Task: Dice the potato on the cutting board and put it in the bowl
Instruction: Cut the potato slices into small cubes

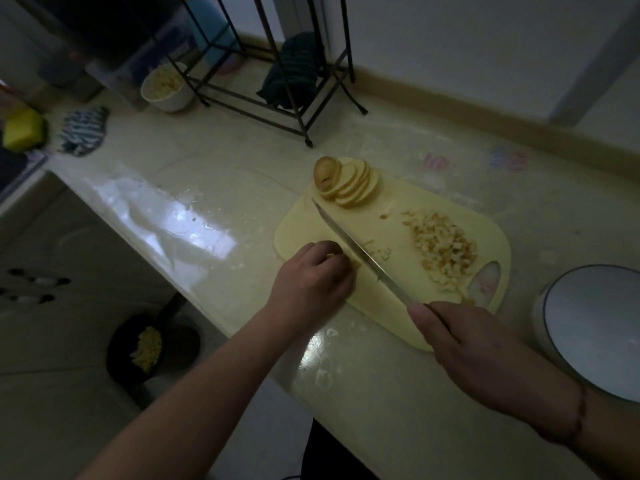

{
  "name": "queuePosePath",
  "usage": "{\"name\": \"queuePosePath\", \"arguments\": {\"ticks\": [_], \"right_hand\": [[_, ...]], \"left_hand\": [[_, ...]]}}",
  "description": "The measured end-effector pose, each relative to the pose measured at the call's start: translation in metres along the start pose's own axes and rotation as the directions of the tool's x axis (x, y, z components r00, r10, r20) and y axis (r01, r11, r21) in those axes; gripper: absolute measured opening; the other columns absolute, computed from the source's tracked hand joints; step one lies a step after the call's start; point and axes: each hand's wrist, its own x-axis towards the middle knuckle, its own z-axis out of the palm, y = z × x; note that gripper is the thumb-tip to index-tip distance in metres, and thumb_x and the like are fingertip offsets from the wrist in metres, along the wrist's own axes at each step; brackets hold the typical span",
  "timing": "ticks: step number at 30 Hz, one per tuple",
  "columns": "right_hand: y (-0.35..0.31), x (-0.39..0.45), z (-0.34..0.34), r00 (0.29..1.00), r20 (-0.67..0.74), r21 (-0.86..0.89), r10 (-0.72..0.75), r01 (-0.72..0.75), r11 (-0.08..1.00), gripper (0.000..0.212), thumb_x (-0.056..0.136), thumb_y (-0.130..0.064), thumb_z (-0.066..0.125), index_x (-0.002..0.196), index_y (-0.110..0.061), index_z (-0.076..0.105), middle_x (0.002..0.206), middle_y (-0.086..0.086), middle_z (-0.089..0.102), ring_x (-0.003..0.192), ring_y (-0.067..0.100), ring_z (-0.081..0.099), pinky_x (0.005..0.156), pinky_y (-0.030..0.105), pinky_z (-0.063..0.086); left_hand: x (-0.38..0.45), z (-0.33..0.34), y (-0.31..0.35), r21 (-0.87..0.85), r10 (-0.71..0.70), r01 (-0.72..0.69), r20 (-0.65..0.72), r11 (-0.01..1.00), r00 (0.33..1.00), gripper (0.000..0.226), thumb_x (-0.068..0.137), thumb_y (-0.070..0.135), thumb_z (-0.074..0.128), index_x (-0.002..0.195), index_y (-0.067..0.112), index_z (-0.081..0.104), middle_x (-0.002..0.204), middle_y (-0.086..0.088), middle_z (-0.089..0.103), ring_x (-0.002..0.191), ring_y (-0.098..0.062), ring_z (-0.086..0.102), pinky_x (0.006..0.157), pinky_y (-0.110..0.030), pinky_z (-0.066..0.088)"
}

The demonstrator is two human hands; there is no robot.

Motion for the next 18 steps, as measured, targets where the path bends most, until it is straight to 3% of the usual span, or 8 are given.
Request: {"name": "queuePosePath", "arguments": {"ticks": [5,9,18], "right_hand": [[-0.0013,0.0,0.0,1.0,0.014,-0.01,-0.009,0.009,1.0,0.061,0.082,-0.068,0.022,0.061,-0.017,0.046,0.057,0.005,0.053,0.06,0.012,0.052,0.058,0.027,0.037],[-0.0025,-0.0011,0.0016,1.0,0.027,-0.006,-0.007,0.007,1.0,0.058,0.083,-0.069,0.023,0.059,-0.02,0.043,0.057,-0.007,0.053,0.057,0.01,0.05,0.058,0.029,0.037],[-0.0016,-0.0054,0.0016,0.999,0.041,-0.037,0.009,-0.007,0.999,0.059,0.084,-0.067,0.022,0.065,-0.019,0.048,0.058,0.001,0.052,0.061,0.011,0.052,0.06,0.029,0.039]], "left_hand": [[0.0015,-0.0006,-0.0009,0.003,0.023,-0.023,-0.031,1.0,0.999,0.013,0.086,0.018,0.072,0.084,0.005,0.071,0.095,-0.009,0.069,0.078,-0.028,0.063,0.06,-0.036,0.052],[0.0019,-0.005,-0.0009,0.03,0.111,-0.109,-0.088,0.994,0.99,0.014,0.086,0.017,0.073,0.082,0.004,0.073,0.088,-0.01,0.068,0.077,-0.029,0.06,0.064,-0.033,0.049],[0.001,-0.0007,-0.0018,0.032,0.149,-0.147,-0.054,0.989,0.987,0.015,0.09,0.018,0.069,0.085,0.007,0.077,0.084,-0.009,0.069,0.082,-0.03,0.063,0.066,-0.035,0.051]]}}
